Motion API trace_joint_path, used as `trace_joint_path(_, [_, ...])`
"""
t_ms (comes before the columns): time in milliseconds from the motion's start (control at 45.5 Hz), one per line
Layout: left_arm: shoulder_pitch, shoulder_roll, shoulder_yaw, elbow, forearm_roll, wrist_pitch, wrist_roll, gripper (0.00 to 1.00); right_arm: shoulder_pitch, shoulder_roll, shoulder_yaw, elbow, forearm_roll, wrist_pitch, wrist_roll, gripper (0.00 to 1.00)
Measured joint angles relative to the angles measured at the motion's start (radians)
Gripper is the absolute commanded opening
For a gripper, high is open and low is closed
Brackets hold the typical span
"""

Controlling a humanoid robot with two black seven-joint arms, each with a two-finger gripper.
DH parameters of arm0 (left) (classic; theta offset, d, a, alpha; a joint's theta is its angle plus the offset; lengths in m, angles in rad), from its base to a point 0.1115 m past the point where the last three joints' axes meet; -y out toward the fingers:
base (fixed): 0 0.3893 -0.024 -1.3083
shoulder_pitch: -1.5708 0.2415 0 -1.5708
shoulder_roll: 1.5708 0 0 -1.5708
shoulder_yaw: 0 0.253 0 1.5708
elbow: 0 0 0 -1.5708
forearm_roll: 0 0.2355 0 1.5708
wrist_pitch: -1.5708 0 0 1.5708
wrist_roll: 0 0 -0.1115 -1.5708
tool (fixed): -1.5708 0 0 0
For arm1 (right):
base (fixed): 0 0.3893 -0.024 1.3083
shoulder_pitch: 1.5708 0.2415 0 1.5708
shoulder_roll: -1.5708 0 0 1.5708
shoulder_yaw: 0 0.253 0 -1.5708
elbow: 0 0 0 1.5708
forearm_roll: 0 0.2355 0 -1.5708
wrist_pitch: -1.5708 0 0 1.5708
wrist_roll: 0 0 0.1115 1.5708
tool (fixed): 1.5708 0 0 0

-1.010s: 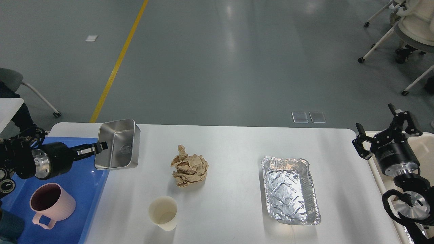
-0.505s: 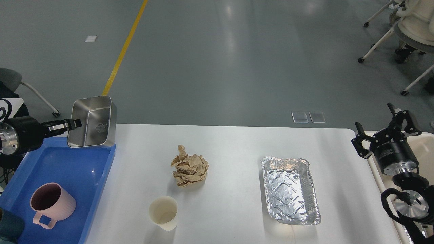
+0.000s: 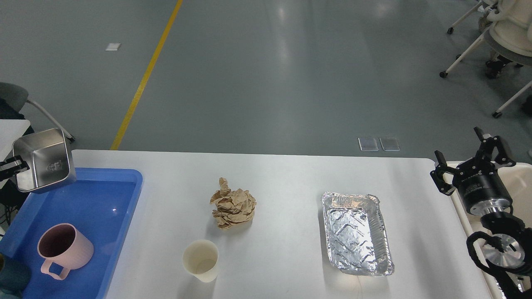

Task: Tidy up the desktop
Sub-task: 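Lift the steel tray with the left gripper and drop it into the blue bin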

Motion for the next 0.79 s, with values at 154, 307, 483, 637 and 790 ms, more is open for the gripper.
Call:
trace_joint_path(154, [0.005,-0.11,0.003,0.141,0.001,0.012,-0.003,0.04,-0.001,-0.001,0.001,-0.003,0.0,0.0,0.0,1.0])
trace_joint_path(307, [0.034,-0.169,0.011,0.2,0.003,0.029,-0.004,0.07,-0.002,-0.002,0.001,-0.003,0.0,0.0,0.0,1.0])
trace_joint_path(483, [0.04,-0.227,0.028,0.279,0.004,0.064,-0.002,0.07,-0.004,-0.007,0.002,-0.004,0.0,0.0,0.0,1.0])
trace_joint_path(637, [0.04,-0.262,0.029,0.308,0.001,0.101,-0.001,0.48,-0.007,-0.007,0.002,-0.004,0.0,0.0,0.0,1.0])
trace_joint_path(790, [0.04,-0.279,0.029,0.313,-0.003,0.129,0.008,0.82,-0.01,-0.007,0.003,-0.003,0.0,0.0,0.0,1.0])
